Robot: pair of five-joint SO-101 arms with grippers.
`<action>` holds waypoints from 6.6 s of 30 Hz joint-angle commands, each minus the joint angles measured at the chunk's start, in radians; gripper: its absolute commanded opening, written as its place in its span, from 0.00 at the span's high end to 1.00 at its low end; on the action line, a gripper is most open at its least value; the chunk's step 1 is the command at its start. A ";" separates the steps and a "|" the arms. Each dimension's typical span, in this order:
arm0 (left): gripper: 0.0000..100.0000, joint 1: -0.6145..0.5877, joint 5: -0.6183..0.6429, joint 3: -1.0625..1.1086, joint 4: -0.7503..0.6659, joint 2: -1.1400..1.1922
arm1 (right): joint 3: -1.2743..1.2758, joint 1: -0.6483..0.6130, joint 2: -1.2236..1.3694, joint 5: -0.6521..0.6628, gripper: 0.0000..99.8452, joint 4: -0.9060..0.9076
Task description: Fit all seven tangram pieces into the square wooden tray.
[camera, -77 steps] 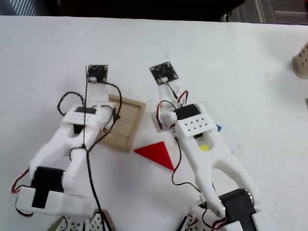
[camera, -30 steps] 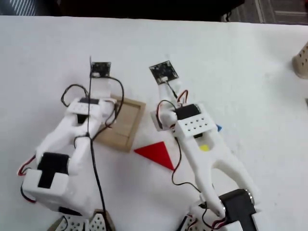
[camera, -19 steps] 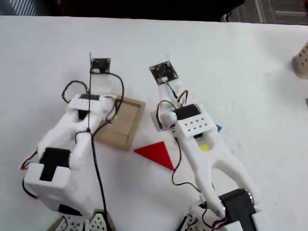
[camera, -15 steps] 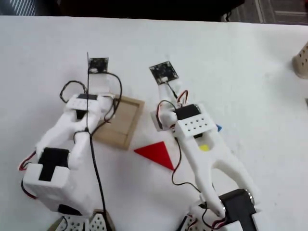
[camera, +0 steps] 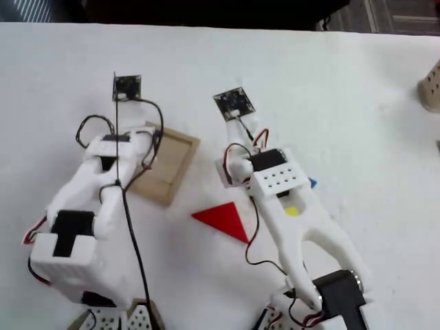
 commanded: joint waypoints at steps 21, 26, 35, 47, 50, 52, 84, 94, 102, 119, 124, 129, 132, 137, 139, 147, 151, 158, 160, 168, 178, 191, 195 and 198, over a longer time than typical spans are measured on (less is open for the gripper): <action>0.98 -0.228 0.009 -0.117 0.097 0.019 | -0.009 0.005 -0.035 -0.012 0.98 -0.019; 0.98 -0.228 0.009 -0.299 0.287 0.156 | -0.009 0.008 -0.035 -0.012 0.98 -0.019; 0.98 -0.082 0.006 -0.178 0.466 0.064 | -0.012 0.008 -0.036 -0.012 0.98 -0.038; 0.98 0.061 0.008 0.101 0.321 -0.225 | -0.018 0.028 -0.033 -0.011 0.98 -0.062; 0.98 0.010 0.009 0.103 0.275 -0.259 | -0.018 0.028 -0.033 -0.011 0.98 -0.058; 0.98 -0.028 0.048 0.103 0.222 -0.262 | -0.018 0.028 -0.033 -0.012 0.98 -0.056; 0.98 -0.245 0.256 0.166 -0.106 -0.260 | -0.080 -0.143 0.309 -0.121 0.79 -0.107; 0.98 -0.243 0.256 0.166 -0.106 -0.260 | -0.114 -0.094 0.337 -0.120 0.94 -0.053; 0.98 -0.243 0.256 0.167 -0.106 -0.260 | -0.120 -0.077 0.329 -0.081 0.98 0.097; 0.98 -0.216 0.196 0.169 -0.107 -0.260 | 0.153 -0.070 0.035 0.008 0.88 0.148; 0.98 -0.216 0.155 0.170 -0.107 -0.260 | 0.152 -0.091 0.042 0.015 0.72 0.151; 0.98 -0.216 0.150 0.170 -0.106 -0.260 | 0.147 -0.028 -0.013 0.017 0.77 0.153; 0.98 -0.214 0.150 0.170 -0.100 -0.260 | 0.153 0.042 -0.094 0.017 0.81 0.153; 0.98 -0.116 0.149 0.230 -0.100 -0.288 | 0.169 0.116 -0.170 0.009 0.91 0.142; 0.98 -0.051 0.149 0.267 -0.100 -0.326 | 0.176 0.122 -0.171 0.012 0.94 0.110; 0.98 0.108 0.155 0.261 -0.097 -0.277 | 0.133 0.151 -0.070 0.009 0.93 0.064; 0.98 0.119 0.150 0.157 -0.003 -0.194 | 0.121 0.162 -0.056 0.009 0.93 0.065; 0.98 0.206 0.097 0.141 0.040 -0.182 | 0.121 0.162 -0.056 0.009 0.93 0.065; 0.98 0.206 0.115 0.140 0.038 -0.180 | 0.121 0.162 -0.056 0.011 0.93 0.065; 0.98 0.200 0.130 0.132 0.146 -0.189 | 0.121 0.163 -0.058 0.014 0.93 0.067; 0.98 0.050 0.133 0.141 0.144 -0.314 | 0.087 0.176 -0.047 0.008 0.86 0.059; 0.98 -0.036 0.127 0.176 0.121 -0.352 | -0.043 0.154 0.154 0.017 0.83 -0.110; 0.98 0.151 0.028 0.190 0.249 -0.407 | -0.140 0.162 0.283 0.017 0.83 -0.062; 0.98 0.285 -0.017 0.281 0.236 -0.498 | -0.189 0.163 0.328 0.017 0.83 -0.016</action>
